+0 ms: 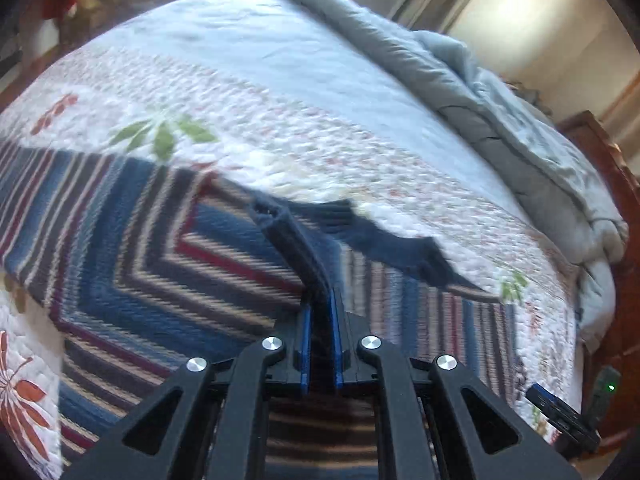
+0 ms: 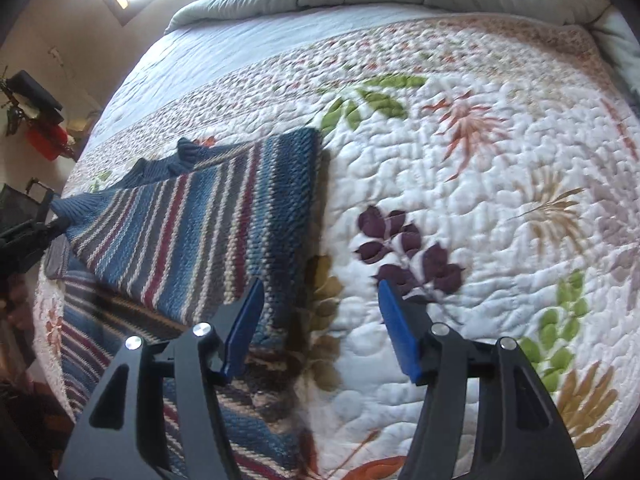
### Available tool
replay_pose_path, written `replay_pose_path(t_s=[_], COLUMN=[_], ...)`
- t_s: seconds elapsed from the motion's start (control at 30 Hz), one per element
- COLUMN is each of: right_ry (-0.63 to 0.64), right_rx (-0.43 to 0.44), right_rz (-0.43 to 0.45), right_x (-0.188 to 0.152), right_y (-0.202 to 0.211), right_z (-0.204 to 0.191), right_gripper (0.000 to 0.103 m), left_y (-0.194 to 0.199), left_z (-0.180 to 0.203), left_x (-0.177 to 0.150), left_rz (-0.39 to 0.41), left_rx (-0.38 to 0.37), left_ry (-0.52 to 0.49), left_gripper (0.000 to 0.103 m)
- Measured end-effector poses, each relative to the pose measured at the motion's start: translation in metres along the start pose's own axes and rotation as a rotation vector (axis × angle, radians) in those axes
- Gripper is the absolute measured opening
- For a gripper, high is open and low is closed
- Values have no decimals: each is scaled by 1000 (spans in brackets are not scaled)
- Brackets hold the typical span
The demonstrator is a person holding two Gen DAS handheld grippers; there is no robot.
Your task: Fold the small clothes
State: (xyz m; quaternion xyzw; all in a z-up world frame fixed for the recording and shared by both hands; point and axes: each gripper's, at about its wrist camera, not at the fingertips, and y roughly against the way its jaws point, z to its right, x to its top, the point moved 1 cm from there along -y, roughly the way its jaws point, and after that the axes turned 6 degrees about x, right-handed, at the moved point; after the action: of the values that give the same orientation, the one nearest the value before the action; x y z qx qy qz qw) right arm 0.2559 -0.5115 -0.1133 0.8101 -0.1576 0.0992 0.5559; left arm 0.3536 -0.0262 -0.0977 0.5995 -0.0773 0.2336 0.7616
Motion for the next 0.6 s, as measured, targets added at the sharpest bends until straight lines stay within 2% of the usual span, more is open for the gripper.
replay_pose_path(t_s=[0.13,0.37,0.4,0.43,0.47,0.53,0.6], right_ry=[-10,-73,-72,-65,-53,-58,-65], right_rx=[63,145,140,134,130,125,132], right_rz=[-46,-120,-125,-125,-128,-117,-99], right_x=[4,12,12,12,12,13,14], right_y=[-17,-50,-53,-54,-55,-51,-42], right_z=[-8,-17,-18,-20,-23,-24,-23], right_gripper=[66,66,61,42,28,20,18], left_y=[-27,-41,-42,-42,-44,-45,-46], left_z=[-18,-22,-22,-23,-23,-23,-19], left_x=[-11,-32,-34,-34,-35,-37,-40], left_rz=[-68,-73,-72,-72,-73,-75,-72], left_rx=[-3,21,26,28,29,24,31], left_ry=[30,10,6,6,8,12,-4], left_gripper=[8,11,12,13,14,17,21])
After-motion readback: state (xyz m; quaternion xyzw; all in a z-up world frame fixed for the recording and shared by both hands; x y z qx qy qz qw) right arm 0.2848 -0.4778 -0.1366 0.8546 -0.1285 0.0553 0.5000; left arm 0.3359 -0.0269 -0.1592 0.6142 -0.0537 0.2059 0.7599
